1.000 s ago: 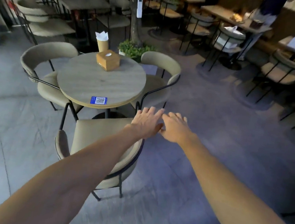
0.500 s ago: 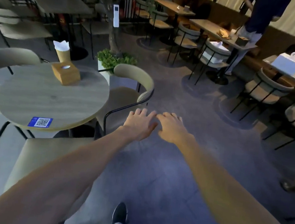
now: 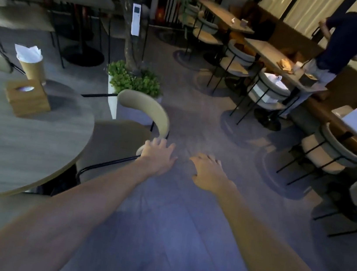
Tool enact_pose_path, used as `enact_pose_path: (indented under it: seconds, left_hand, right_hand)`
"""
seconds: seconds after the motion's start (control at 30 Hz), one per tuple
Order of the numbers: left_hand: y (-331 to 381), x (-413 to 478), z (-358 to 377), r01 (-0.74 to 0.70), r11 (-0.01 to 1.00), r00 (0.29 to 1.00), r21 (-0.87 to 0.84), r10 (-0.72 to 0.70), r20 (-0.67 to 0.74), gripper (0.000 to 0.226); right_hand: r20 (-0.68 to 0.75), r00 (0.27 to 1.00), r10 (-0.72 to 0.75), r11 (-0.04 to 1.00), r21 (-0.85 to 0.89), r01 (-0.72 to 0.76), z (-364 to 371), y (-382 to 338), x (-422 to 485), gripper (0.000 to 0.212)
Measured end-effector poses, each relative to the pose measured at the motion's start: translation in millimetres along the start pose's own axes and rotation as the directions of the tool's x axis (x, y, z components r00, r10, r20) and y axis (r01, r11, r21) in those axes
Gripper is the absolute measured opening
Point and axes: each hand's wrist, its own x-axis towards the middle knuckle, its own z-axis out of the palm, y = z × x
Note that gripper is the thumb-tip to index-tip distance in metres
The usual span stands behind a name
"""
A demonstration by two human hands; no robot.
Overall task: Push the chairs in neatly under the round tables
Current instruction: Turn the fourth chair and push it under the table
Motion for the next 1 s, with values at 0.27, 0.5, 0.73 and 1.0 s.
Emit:
enact_pose_path:
  seconds: [0.27,0.5,0.73,1.0]
  left_hand:
    - [20,145,5,0.194,0.981,0.981,-0.014,-0.194,0.002,0.053]
    - [36,227,-4,0.444,0.894,0.896,-0.056,-0.442,0.042,0.051]
    - [13,301,32,0.611,0.788,0.792,-0.08,-0.605,0.082,0.051]
    - [-10,377,54,0.706,0.691,0.707,-0.155,-0.698,0.112,0.05]
  right_hand:
    - [-0.049,0.976,-0.211,0.977,-0.018,0.211,-4,90,162,0.05]
    - [-0.002,0.876,-0.482,0.873,-0.084,0.48,-19,128,289,0.051]
    - [0.015,0.743,-0.669,0.734,-0.145,0.664,-28,137,403,0.046]
    - [0.243,0.635,-0.733,0.611,-0.176,0.772,-41,113,507,0.051]
